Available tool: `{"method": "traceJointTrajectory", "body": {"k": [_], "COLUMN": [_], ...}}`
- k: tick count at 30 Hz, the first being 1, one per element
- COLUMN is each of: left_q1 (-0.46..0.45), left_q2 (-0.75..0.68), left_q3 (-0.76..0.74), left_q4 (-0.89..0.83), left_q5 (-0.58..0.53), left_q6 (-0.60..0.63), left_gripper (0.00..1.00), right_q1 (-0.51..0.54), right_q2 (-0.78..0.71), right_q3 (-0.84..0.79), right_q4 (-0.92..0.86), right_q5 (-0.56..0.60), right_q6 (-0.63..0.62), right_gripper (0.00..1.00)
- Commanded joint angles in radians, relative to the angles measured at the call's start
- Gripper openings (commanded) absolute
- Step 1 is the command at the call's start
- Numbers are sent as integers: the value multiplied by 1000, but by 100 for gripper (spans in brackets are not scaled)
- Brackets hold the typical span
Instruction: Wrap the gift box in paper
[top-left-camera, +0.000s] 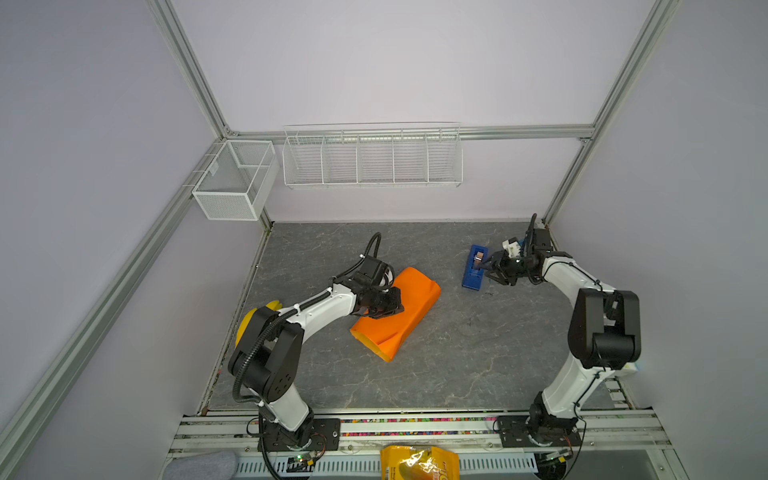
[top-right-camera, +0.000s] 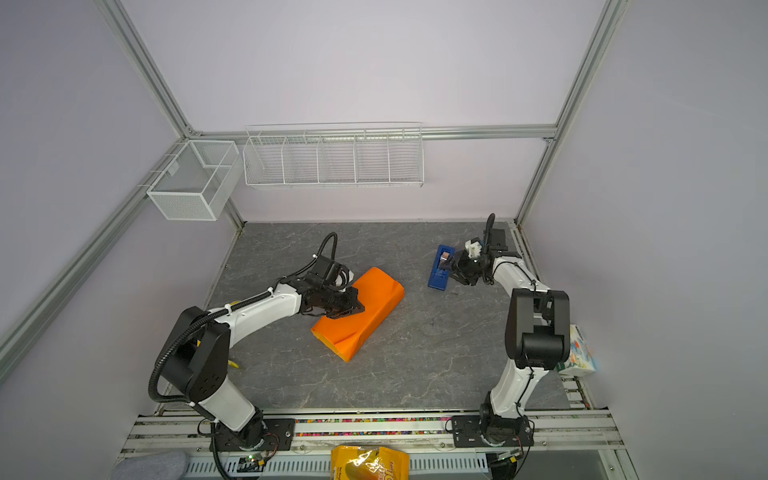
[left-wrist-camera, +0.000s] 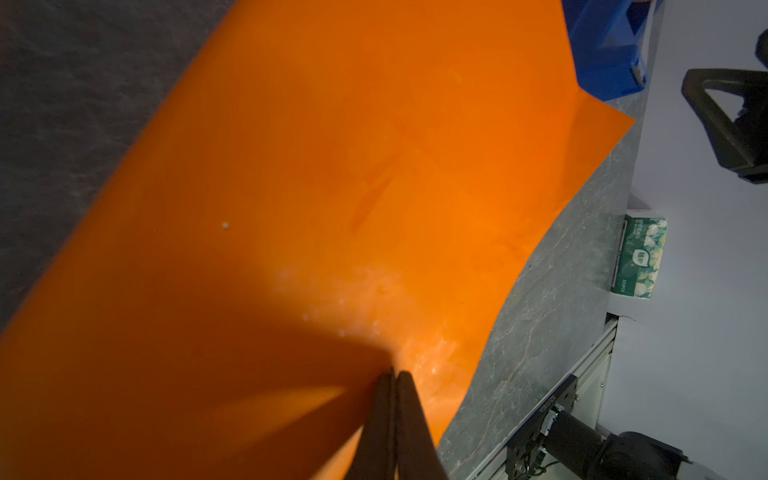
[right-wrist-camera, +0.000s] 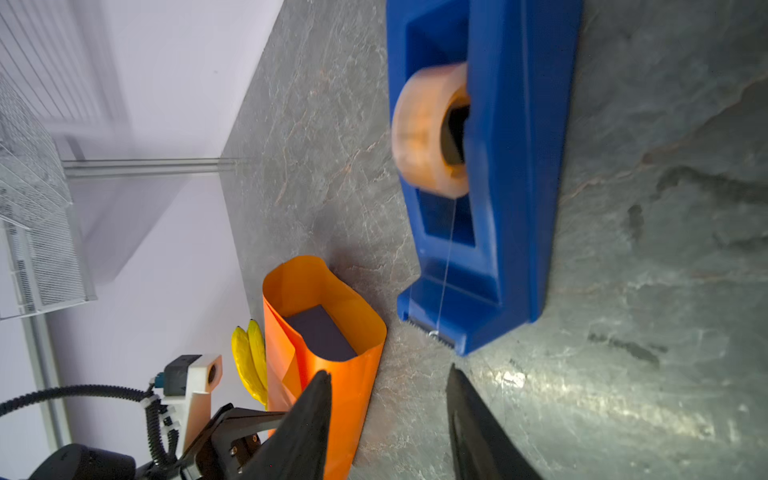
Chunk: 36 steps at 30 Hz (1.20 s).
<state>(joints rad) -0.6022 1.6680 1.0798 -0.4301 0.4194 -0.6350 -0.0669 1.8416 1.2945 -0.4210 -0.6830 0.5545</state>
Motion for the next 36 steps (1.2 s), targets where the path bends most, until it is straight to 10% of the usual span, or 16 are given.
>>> {"method": "traceJointTrajectory", "body": {"k": [1, 36], "left_q1": [0, 1], "left_q2": [49, 50], "left_q3": [-40, -34], "left_q4": [-87, -89], "left_q5": [-68, -70], "left_q6": [3, -6], "left_gripper": [0, 0], "right_q1": [-14, -29], "right_q2": [56, 242], "right_q3": [47, -6], "right_q4": [24, 339], "right_q5": [-117, -254], "right_q6": [-22, 201], "right_gripper": [46, 16]}}
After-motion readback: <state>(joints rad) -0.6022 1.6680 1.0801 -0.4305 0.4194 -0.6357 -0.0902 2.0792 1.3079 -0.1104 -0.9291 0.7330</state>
